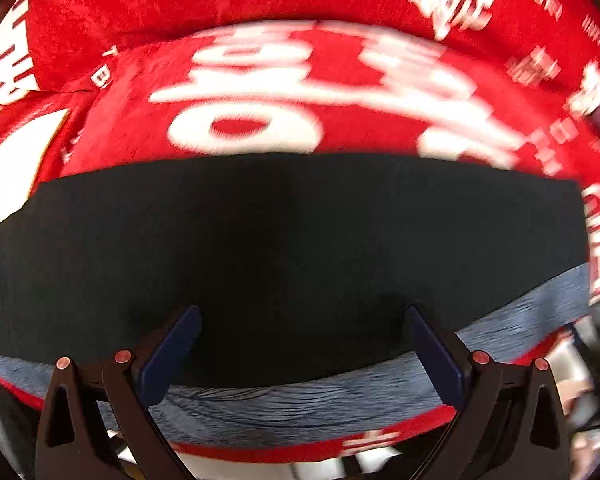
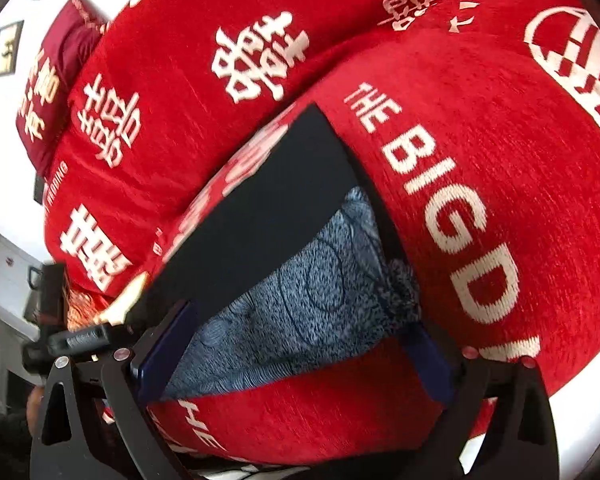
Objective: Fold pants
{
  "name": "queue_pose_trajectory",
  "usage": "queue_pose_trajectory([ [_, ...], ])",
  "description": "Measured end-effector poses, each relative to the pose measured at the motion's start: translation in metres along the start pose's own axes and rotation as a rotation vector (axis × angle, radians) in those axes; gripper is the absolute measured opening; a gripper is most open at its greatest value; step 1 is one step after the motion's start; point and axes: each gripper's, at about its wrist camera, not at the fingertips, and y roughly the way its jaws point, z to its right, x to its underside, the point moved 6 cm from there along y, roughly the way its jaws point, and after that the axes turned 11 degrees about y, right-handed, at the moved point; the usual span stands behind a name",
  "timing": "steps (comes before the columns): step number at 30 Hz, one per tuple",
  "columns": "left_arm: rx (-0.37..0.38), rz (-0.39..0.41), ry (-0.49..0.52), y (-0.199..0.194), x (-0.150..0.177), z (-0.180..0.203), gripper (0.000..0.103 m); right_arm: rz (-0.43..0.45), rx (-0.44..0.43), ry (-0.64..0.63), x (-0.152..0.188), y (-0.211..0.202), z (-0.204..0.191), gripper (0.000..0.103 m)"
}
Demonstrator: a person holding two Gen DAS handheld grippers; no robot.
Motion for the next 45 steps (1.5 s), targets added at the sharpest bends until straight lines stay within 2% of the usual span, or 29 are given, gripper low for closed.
queue_pose_trajectory([
  [1, -0.002, 0.001, 0.007, 0.006, 0.0, 0.0, 0.103, -0.005, -0.007, 0.011, -0.001, 0.002, 0.001, 0.103],
  [2, -0.017, 0.043, 0.012, 0.004, -0.001, 0.0, 0.103, 0.003, 0.001, 0.009, -0.002, 0.004, 0.0, 0.103],
  [6, -0.023, 0.041, 0.002, 0.003, 0.0, 0.003, 0.103, 0.011, 0.081, -0.098, 0.006, 0.011, -0.008, 0.103],
  [9, -0.023, 0.048, 0.004, 0.002, 0.001, 0.004, 0.103, 0.006, 0.137, -0.11, 0.006, 0.013, -0.013, 0.103],
  [10, -0.021, 0.049, 0.004, 0.002, 0.001, 0.003, 0.103, 0.008, 0.129, -0.094, 0.005, 0.012, -0.017, 0.103],
  [12, -0.019, 0.051, 0.004, 0.002, 0.003, 0.005, 0.103, 0.01, 0.022, -0.084, 0.006, 0.009, -0.032, 0.103],
  [13, -0.02, 0.051, 0.004, 0.001, 0.001, 0.007, 0.103, 0.021, 0.026, -0.1, 0.007, 0.01, -0.036, 0.103],
  [15, -0.021, 0.052, 0.001, 0.002, 0.002, 0.006, 0.103, -0.004, 0.093, -0.092, 0.008, 0.023, -0.03, 0.103],
  [16, -0.02, 0.052, 0.001, 0.002, 0.002, 0.005, 0.103, -0.017, 0.091, -0.061, 0.008, 0.029, -0.024, 0.103],
  [17, -0.018, 0.053, 0.001, 0.003, 0.001, 0.003, 0.103, 0.023, 0.058, -0.049, 0.006, 0.025, -0.022, 0.103],
  [20, -0.015, 0.057, 0.0, 0.003, 0.002, 0.003, 0.103, 0.013, 0.025, -0.011, 0.001, 0.024, -0.018, 0.103],
  [22, -0.018, 0.06, -0.004, 0.003, 0.001, 0.002, 0.103, 0.0, 0.063, -0.045, 0.003, 0.028, -0.021, 0.103],
  [26, -0.017, 0.068, -0.003, 0.003, 0.002, 0.002, 0.103, -0.023, 0.235, -0.2, 0.011, 0.04, -0.038, 0.103],
  [27, -0.015, 0.07, -0.001, 0.003, 0.002, 0.002, 0.103, -0.021, 0.224, -0.194, 0.011, 0.038, -0.04, 0.094],
  [28, -0.013, 0.073, 0.002, 0.003, 0.003, 0.001, 0.103, -0.02, 0.197, -0.173, 0.01, 0.035, -0.042, 0.057],
  [29, -0.011, 0.074, 0.004, 0.003, 0.003, 0.001, 0.103, -0.023, 0.181, -0.131, 0.007, 0.032, -0.04, 0.026],
  [30, -0.011, 0.075, 0.005, 0.003, 0.003, 0.001, 0.103, -0.022, 0.147, -0.087, 0.005, 0.028, -0.04, 0.015],
  [37, -0.005, 0.091, 0.02, 0.002, 0.003, 0.001, 0.103, 0.054, 0.147, -0.188, 0.008, 0.007, -0.083, 0.015],
  [45, 0.031, 0.088, 0.042, -0.001, 0.003, -0.003, 0.103, 0.101, 0.185, -0.385, 0.025, -0.008, -0.152, 0.015],
])
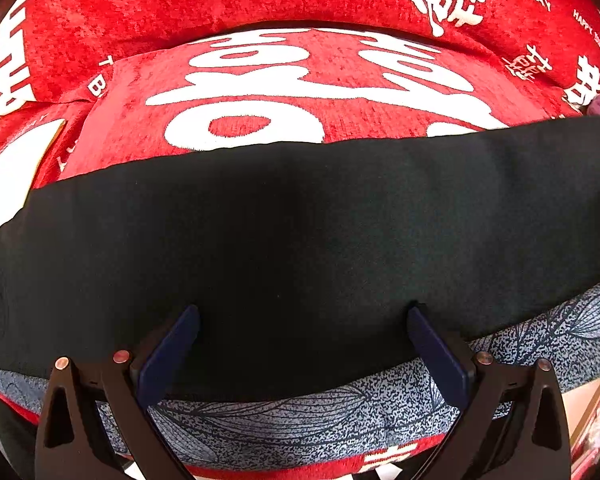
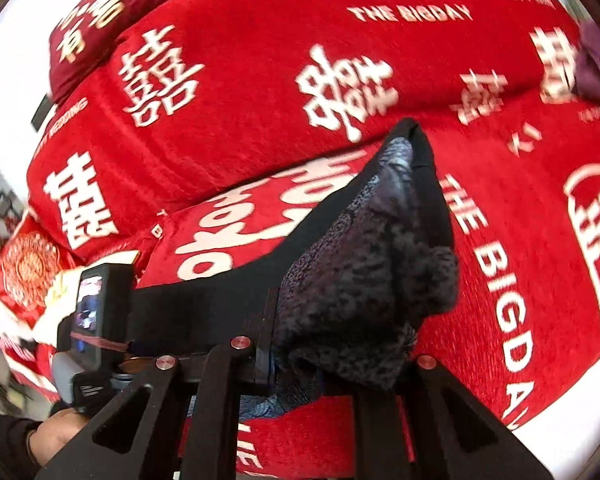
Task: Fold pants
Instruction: 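Carry the pants leg end with the right gripper toward the left gripper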
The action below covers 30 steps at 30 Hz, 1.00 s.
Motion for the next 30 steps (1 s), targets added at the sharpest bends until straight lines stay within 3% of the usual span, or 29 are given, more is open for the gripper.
queue_pose_trajectory([
  [3, 0.006, 0.001, -0.016, -0.009, 0.002, -0.014, 0.103, 0.024, 0.004, -0.071, -0.003, -0.011, -0.027, 0.015],
  [9, 0.005, 0.058, -0.212, -0.037, 0.013, -0.104, 0.103, 0.049, -0.009, -0.249, 0.0, -0.017, -0.098, 0.015],
  [14, 0.002, 0.089, -0.353, -0.049, 0.041, -0.194, 0.103, 0.054, -0.016, -0.527, 0.031, -0.001, -0.187, 0.015],
  [19, 0.015, 0.079, -0.409, -0.054, 0.072, -0.248, 0.103, 0.03, -0.054, -0.712, 0.07, 0.03, -0.26, 0.015],
  [25, -0.023, 0.114, -0.501, -0.068, 0.101, -0.308, 0.103, -0.067, -0.046, -0.858, 0.129, 0.084, -0.29, 0.015],
  [30, -0.022, 0.091, -0.569, -0.062, 0.119, -0.334, 0.103, -0.181, 0.039, -1.019, 0.195, 0.145, -0.286, 0.015],
])
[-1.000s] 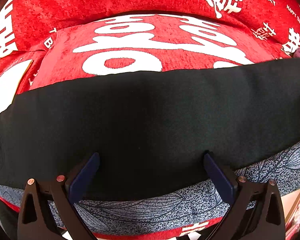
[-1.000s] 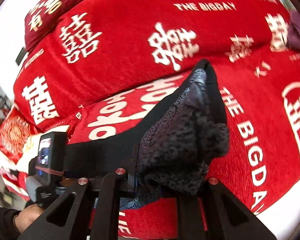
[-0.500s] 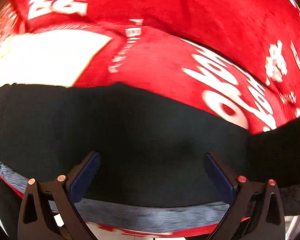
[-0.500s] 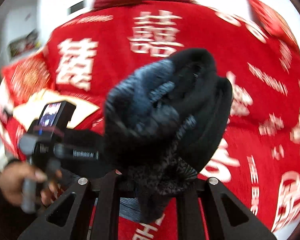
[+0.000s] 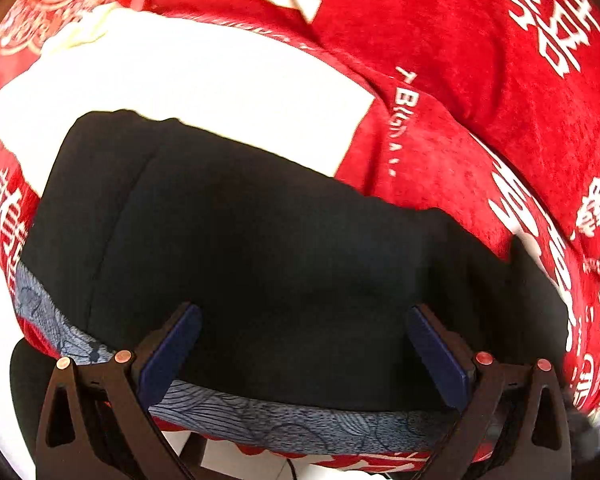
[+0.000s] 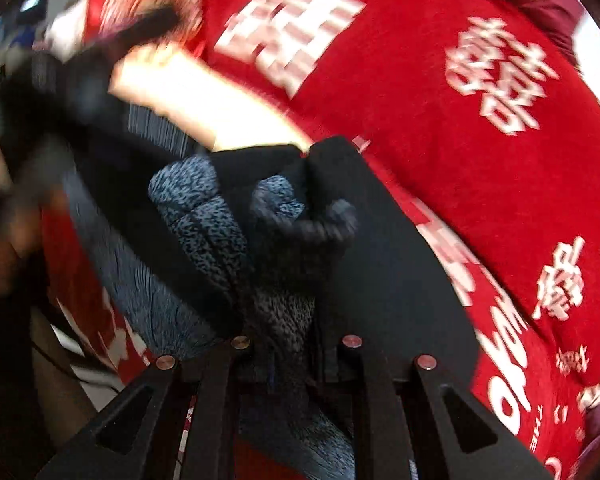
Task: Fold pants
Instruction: 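Carry the pants leg end with the right gripper toward the left gripper, then lay the leg end onto the folded pants with the right gripper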
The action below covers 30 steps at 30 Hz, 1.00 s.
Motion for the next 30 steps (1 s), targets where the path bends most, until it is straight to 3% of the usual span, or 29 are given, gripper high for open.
queue_pose_trajectory([
  [5, 0.018, 0.006, 0.033, -0.003, 0.002, 0.007, 0.103, -0.003, 0.069, -0.076, 0.019, 0.017, -0.014, 0.016],
  [7, 0.038, 0.007, 0.056, -0.004, 0.001, 0.017, 0.103, -0.008, 0.062, -0.087, 0.021, 0.015, -0.015, 0.023],
  [8, 0.048, 0.008, 0.066, -0.005, 0.0, 0.022, 0.103, -0.017, 0.052, -0.099, 0.023, 0.013, -0.018, 0.03],
  [10, 0.065, 0.016, 0.095, -0.009, -0.001, 0.032, 0.103, -0.015, 0.09, -0.104, 0.025, 0.002, -0.017, 0.063],
  [12, 0.067, 0.029, 0.132, -0.016, -0.004, 0.042, 0.103, 0.04, 0.016, -0.046, 0.026, -0.025, -0.014, 0.082],
  [15, 0.078, 0.042, 0.175, -0.025, -0.006, 0.057, 0.103, 0.102, -0.062, 0.085, 0.03, -0.063, 0.004, 0.082],
  [19, 0.129, 0.032, 0.268, -0.029, 0.003, 0.099, 0.103, 0.103, -0.059, 0.297, 0.049, -0.073, 0.052, 0.082],
  [21, 0.15, 0.013, 0.341, -0.024, 0.013, 0.125, 0.103, 0.019, -0.097, 0.417, 0.069, -0.058, 0.072, 0.082],
  [25, 0.196, -0.104, 0.383, 0.006, 0.041, 0.15, 0.103, -0.166, -0.286, 0.667, 0.115, -0.026, 0.087, 0.082],
  [27, 0.135, -0.166, 0.391, 0.027, 0.055, 0.143, 0.103, -0.156, -0.339, 0.757, 0.124, -0.03, 0.098, 0.082],
  [30, 0.119, -0.133, 0.431, 0.026, 0.061, 0.142, 0.103, -0.055, -0.409, 0.828, 0.118, -0.057, 0.119, 0.082],
])
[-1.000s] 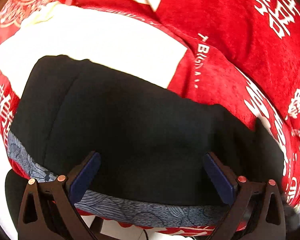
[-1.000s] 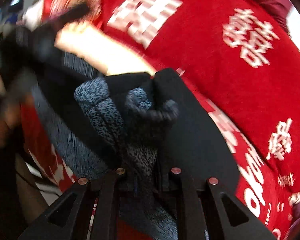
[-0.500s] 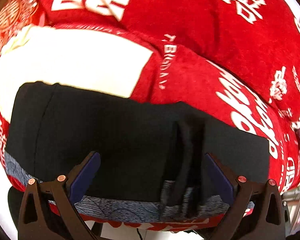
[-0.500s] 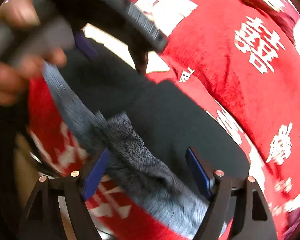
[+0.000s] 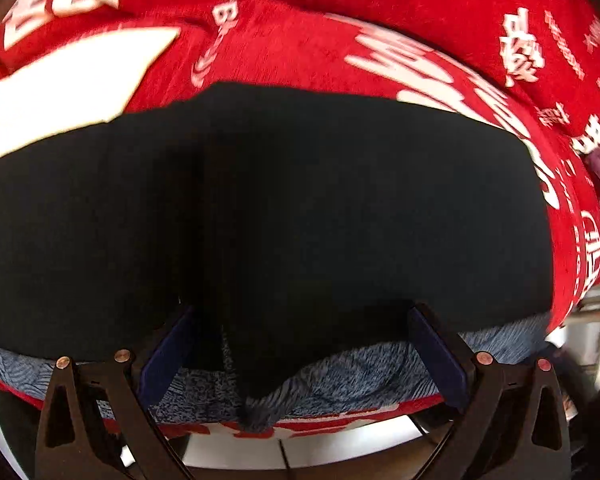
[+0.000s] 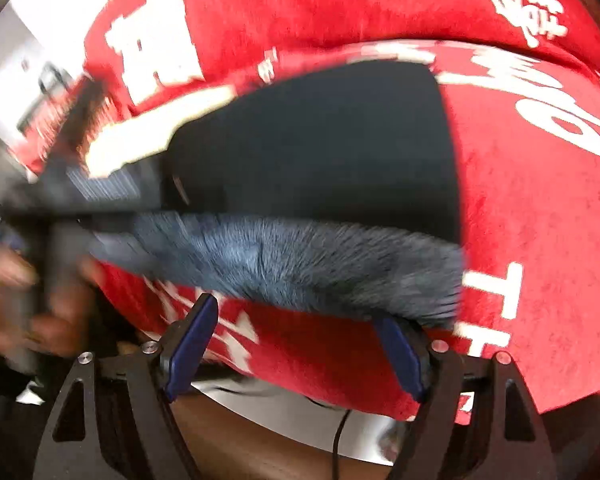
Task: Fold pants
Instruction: 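Lay the leg end onto the folded pants with the right gripper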
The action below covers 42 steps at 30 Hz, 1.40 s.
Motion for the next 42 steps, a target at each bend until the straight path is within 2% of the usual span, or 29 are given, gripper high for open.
queue_pose_trajectory([
  [3, -0.026, -0.014, -0.013, 0.0, 0.004, -0.004, 0.103, 0.036, -0.03, -0.044, -0.021, -0.014, -0.011, 0.082],
  [4, -0.008, -0.025, -0.042, 0.004, 0.006, -0.007, 0.103, 0.033, -0.03, -0.066, -0.029, -0.014, -0.016, 0.082],
  [6, 0.041, -0.04, -0.111, 0.006, 0.01, -0.018, 0.103, -0.027, -0.044, -0.133, -0.029, -0.015, -0.032, 0.082],
  [8, 0.039, -0.035, -0.118, 0.004, 0.008, -0.022, 0.103, -0.089, -0.044, -0.21, -0.02, -0.023, -0.041, 0.082],
  [11, 0.029, -0.034, -0.107, 0.006, 0.01, -0.021, 0.103, -0.108, -0.03, -0.254, -0.012, -0.033, -0.04, 0.082],
  [13, 0.008, -0.03, -0.093, 0.007, 0.011, -0.018, 0.103, -0.039, -0.023, -0.242, -0.022, -0.047, -0.035, 0.082],
  [15, -0.013, -0.026, -0.082, 0.004, 0.012, -0.016, 0.103, 0.054, -0.017, -0.19, -0.045, -0.056, -0.027, 0.082],
  [17, -0.02, -0.028, -0.087, 0.003, 0.011, -0.014, 0.103, 0.085, -0.044, -0.154, -0.062, -0.056, -0.024, 0.083],
  [19, -0.038, -0.007, -0.083, -0.006, 0.011, -0.015, 0.103, 0.048, -0.074, -0.146, -0.065, -0.044, -0.025, 0.084],
  [21, -0.057, 0.025, -0.075, -0.017, 0.008, -0.017, 0.103, -0.056, -0.125, -0.139, -0.047, -0.017, -0.023, 0.084],
  [22, -0.057, 0.041, -0.075, -0.021, 0.007, -0.018, 0.103, -0.086, -0.121, -0.135, -0.04, -0.006, -0.019, 0.084],
  [24, -0.038, 0.064, -0.075, -0.028, 0.001, -0.016, 0.103, -0.167, -0.034, -0.103, -0.024, 0.027, 0.002, 0.084],
  [27, -0.022, 0.083, -0.047, -0.033, -0.008, -0.01, 0.103, -0.124, -0.086, -0.056, -0.027, 0.015, 0.001, 0.084],
  [29, -0.008, 0.087, -0.014, -0.032, -0.014, -0.002, 0.103, -0.08, -0.108, -0.074, -0.035, -0.001, -0.007, 0.085],
  [31, -0.025, 0.062, 0.021, -0.018, -0.017, 0.004, 0.103, -0.015, -0.082, -0.112, -0.048, -0.016, -0.014, 0.085],
  [33, -0.077, -0.005, 0.03, 0.005, -0.012, 0.001, 0.103, 0.043, -0.019, -0.13, -0.066, -0.022, -0.013, 0.085],
  [34, -0.081, -0.009, 0.023, 0.011, -0.012, 0.0, 0.103, 0.065, 0.002, -0.134, -0.075, -0.021, -0.013, 0.085],
  [35, -0.084, 0.022, 0.018, 0.007, -0.013, -0.001, 0.103, 0.072, 0.0, -0.135, -0.078, -0.021, -0.014, 0.085],
  [38, -0.074, 0.006, 0.016, 0.007, -0.013, -0.002, 0.103, 0.096, -0.027, -0.134, -0.099, -0.012, -0.016, 0.085],
  [40, -0.077, 0.01, 0.015, 0.008, -0.014, -0.002, 0.103, 0.106, -0.005, -0.131, -0.112, 0.004, -0.014, 0.085],
  [42, -0.083, 0.02, 0.016, 0.009, -0.014, -0.001, 0.103, 0.07, 0.015, -0.094, -0.12, 0.031, -0.002, 0.086],
])
